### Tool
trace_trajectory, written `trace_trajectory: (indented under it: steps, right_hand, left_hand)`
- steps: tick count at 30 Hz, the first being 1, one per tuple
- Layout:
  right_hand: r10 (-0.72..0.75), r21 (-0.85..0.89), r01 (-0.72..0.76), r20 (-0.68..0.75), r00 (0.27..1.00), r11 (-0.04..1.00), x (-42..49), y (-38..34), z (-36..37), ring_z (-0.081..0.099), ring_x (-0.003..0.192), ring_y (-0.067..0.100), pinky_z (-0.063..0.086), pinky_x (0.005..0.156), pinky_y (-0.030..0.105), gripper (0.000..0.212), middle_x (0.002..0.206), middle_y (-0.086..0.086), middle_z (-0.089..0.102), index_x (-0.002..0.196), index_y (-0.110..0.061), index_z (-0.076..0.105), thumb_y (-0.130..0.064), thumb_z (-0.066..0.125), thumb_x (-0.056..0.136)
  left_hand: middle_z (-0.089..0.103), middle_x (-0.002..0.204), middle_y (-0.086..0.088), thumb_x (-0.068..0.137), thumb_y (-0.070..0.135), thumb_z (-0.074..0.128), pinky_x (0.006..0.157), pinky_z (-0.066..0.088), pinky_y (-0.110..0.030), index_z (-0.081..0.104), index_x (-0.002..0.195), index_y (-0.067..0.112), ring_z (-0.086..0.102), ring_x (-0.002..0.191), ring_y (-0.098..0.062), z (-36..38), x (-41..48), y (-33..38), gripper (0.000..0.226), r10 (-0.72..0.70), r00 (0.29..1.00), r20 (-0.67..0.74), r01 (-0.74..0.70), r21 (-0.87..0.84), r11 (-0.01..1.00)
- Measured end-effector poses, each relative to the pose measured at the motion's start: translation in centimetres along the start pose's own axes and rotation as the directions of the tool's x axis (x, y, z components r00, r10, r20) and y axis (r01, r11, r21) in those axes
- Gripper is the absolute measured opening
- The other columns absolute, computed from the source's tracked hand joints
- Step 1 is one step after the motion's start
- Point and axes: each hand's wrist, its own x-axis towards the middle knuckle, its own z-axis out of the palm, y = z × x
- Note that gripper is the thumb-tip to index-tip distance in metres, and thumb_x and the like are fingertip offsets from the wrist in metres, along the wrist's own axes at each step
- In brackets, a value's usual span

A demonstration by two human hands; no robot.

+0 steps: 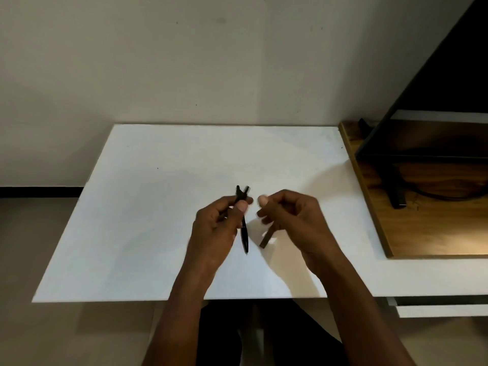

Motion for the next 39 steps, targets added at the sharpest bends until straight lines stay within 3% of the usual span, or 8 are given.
trace_trajectory:
  steps: [3,7,19,24,26,30,34,39]
  right_hand:
    - [-0.030,0.091,0.032,-0.029,0.999,0.995,0.2,0.0,-0.4,0.072,0.078,0.020,0.057,0.068,0.025,0.018,0.089,0.010,0.078,0.096,-0.012,0.078,-0.028,0.075,0.088]
    - [-0.029,0.096,0.033,-0.040,0.999,0.995,0.2,0.6,-0.5,0.071,0.074,0.022,0.057,0.074,0.028,0.017,0.085,0.018,0.077,0.096,-0.003,0.077,-0.019,0.074,0.089]
    - [-0.021,-0.130,0.012,-0.075,0.997,0.992,0.4,1.4,-0.3,0.076,0.070,0.020,0.063,0.075,0.036,0.009,0.075,0.008,0.077,0.089,-0.009,0.073,-0.013,0.067,0.094]
    - [0.044,0.066,-0.034,-0.146,0.988,0.997,0.6,1.3,-0.8,0.077,0.072,0.028,0.063,0.071,0.033,0.015,0.079,0.013,0.078,0.093,0.002,0.067,-0.010,0.060,0.099]
    - [0.053,0.056,-0.040,-0.245,0.968,0.998,0.7,1.2,-1.7,0.077,0.069,0.028,0.063,0.070,0.033,0.012,0.077,0.015,0.077,0.092,0.001,0.069,-0.009,0.064,0.096]
    - [-0.061,-0.275,-0.081,-0.472,0.880,0.958,0.5,1.6,-4.1,0.074,0.057,0.015,0.060,0.060,0.022,0.006,0.069,0.007,0.076,0.089,-0.006,0.070,-0.007,0.067,0.094]
    - [-0.157,-0.556,-0.127,-0.435,0.886,0.821,0.4,1.9,-4.6,0.074,0.076,0.023,0.059,0.079,0.038,0.005,0.078,0.006,0.077,0.091,-0.009,0.071,-0.014,0.071,0.091]
    - [-0.237,-0.738,-0.128,-0.368,0.899,0.662,0.3,1.9,-3.2,0.067,0.076,0.019,0.046,0.063,0.024,0.007,0.078,0.000,0.075,0.082,-0.016,0.075,-0.019,0.073,0.088]
  left_hand:
    - [0.074,0.089,0.011,0.091,0.037,0.067,0.076,0.055,-0.028,0.077,0.106,0.032,0.068,0.085,-0.013,0.6,-0.3,-0.2,0.018,0.036,0.999,0.025,-0.040,0.198,0.979]
    - [0.072,0.080,0.013,0.090,0.034,0.069,0.062,0.043,-0.007,0.077,0.102,0.036,0.061,0.072,-0.003,0.9,-0.2,-0.4,0.015,0.119,0.992,0.036,-0.124,0.343,0.931]
    - [0.076,0.092,0.010,0.093,0.035,0.064,0.068,0.046,-0.022,0.076,0.110,0.031,0.065,0.080,-0.010,0.7,0.0,-1.0,0.021,0.111,0.990,0.083,-0.136,0.451,0.882]
    - [0.075,0.092,0.012,0.092,0.034,0.066,0.068,0.043,-0.017,0.076,0.109,0.032,0.062,0.077,-0.002,0.4,0.2,-1.3,0.020,0.082,0.994,0.075,-0.105,0.407,0.907]
    - [0.075,0.093,0.011,0.092,0.035,0.067,0.072,0.048,-0.024,0.077,0.108,0.033,0.065,0.084,-0.008,0.4,0.2,-1.5,0.019,0.069,0.996,0.051,-0.084,0.390,0.917]
    - [0.072,0.084,0.009,0.091,0.036,0.068,0.066,0.044,-0.024,0.077,0.105,0.035,0.064,0.075,-0.016,0.3,0.3,-1.9,0.017,0.069,0.997,0.021,-0.072,0.364,0.928]
    - [0.064,0.074,0.011,0.090,0.038,0.068,0.058,0.036,-0.018,0.076,0.106,0.037,0.048,0.052,-0.003,0.2,0.4,-2.1,0.018,0.079,0.997,0.008,-0.076,0.391,0.917]
    - [0.066,0.076,0.009,0.090,0.037,0.068,0.060,0.039,-0.019,0.076,0.107,0.035,0.050,0.057,-0.008,0.3,0.4,-2.1,0.019,0.092,0.996,0.003,-0.086,0.399,0.913]
